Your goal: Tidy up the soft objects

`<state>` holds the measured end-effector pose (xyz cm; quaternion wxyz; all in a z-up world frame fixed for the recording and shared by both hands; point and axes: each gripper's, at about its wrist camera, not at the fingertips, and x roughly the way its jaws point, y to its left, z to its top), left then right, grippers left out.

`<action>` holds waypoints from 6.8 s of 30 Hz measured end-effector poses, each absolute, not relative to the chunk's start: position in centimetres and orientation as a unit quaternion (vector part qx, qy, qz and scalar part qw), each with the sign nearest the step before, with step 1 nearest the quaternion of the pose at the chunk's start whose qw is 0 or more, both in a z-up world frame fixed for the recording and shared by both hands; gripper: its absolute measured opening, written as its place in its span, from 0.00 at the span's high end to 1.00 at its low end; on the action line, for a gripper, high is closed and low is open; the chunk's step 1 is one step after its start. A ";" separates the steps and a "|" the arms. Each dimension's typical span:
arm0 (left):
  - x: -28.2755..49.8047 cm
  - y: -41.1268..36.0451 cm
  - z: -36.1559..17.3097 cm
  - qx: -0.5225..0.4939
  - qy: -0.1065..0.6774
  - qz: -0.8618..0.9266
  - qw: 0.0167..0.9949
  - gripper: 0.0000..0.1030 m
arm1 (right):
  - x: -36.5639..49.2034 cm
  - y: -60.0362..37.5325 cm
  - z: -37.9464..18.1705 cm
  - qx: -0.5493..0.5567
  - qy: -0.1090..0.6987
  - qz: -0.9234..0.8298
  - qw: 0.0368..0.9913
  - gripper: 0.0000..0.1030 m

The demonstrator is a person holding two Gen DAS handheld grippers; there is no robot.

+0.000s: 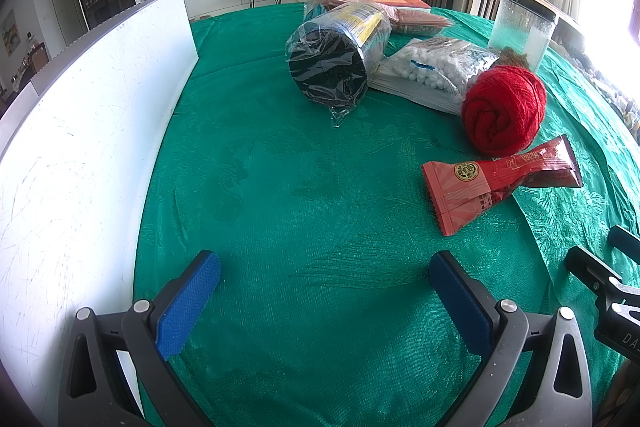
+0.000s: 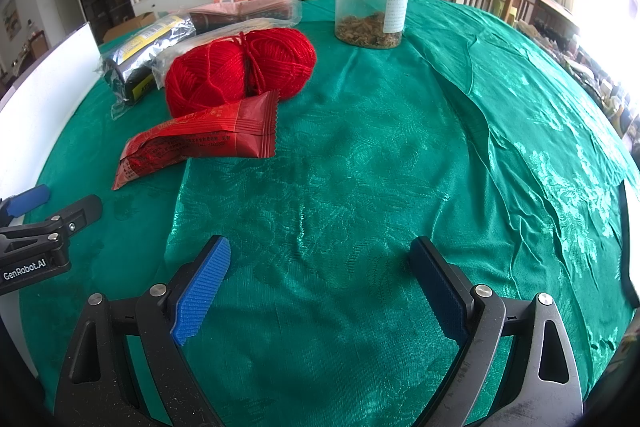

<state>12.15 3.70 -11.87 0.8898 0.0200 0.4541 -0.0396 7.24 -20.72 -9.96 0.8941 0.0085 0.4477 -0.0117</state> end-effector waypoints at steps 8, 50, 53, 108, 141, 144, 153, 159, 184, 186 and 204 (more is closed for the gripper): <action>12.1 3.7 -11.9 0.020 0.454 -0.040 0.890 0.00 | 7.3 -20.7 -10.0 0.008 0.448 -0.012 0.894 0.10; 12.2 3.7 -11.9 0.020 0.454 -0.040 0.890 0.00 | 7.3 -20.7 -9.9 0.008 0.448 -0.011 0.894 0.10; 12.2 3.7 -11.9 0.020 0.454 -0.040 0.890 0.00 | 7.3 -20.7 -9.9 0.008 0.448 -0.011 0.894 0.10; 12.4 4.0 -11.8 0.017 0.497 -0.041 0.867 0.00 | 7.3 -20.7 -10.0 0.008 0.449 -0.011 0.893 0.09; 28.6 4.4 -8.2 -0.064 0.517 -0.096 0.848 0.45 | 7.4 -20.7 -9.9 0.008 0.450 -0.009 0.893 0.09; 25.8 5.5 -7.1 -0.080 0.509 -0.093 0.852 0.46 | 7.2 -22.4 -9.2 0.066 0.447 0.021 0.892 0.10; 20.1 6.6 -2.8 -0.102 0.465 -0.112 0.872 0.46 | 14.6 -27.5 -6.2 0.266 0.426 0.127 0.855 0.10; 17.6 6.9 -1.1 -0.122 0.455 -0.133 0.872 0.46 | 22.0 -24.2 -10.2 0.343 0.511 0.167 0.770 0.28; 14.4 7.4 0.9 -0.136 0.430 -0.151 0.880 0.46 | 27.1 -41.4 -7.6 0.205 0.503 0.011 0.839 0.53; 14.0 8.1 1.6 -0.146 0.422 -0.152 0.882 0.46 | 27.5 -41.7 -5.9 0.202 0.477 -0.017 0.855 0.54; 0.9 27.2 4.1 -0.122 0.413 0.077 0.899 0.41 | 9.8 -0.2 10.8 0.039 0.355 0.400 0.844 0.53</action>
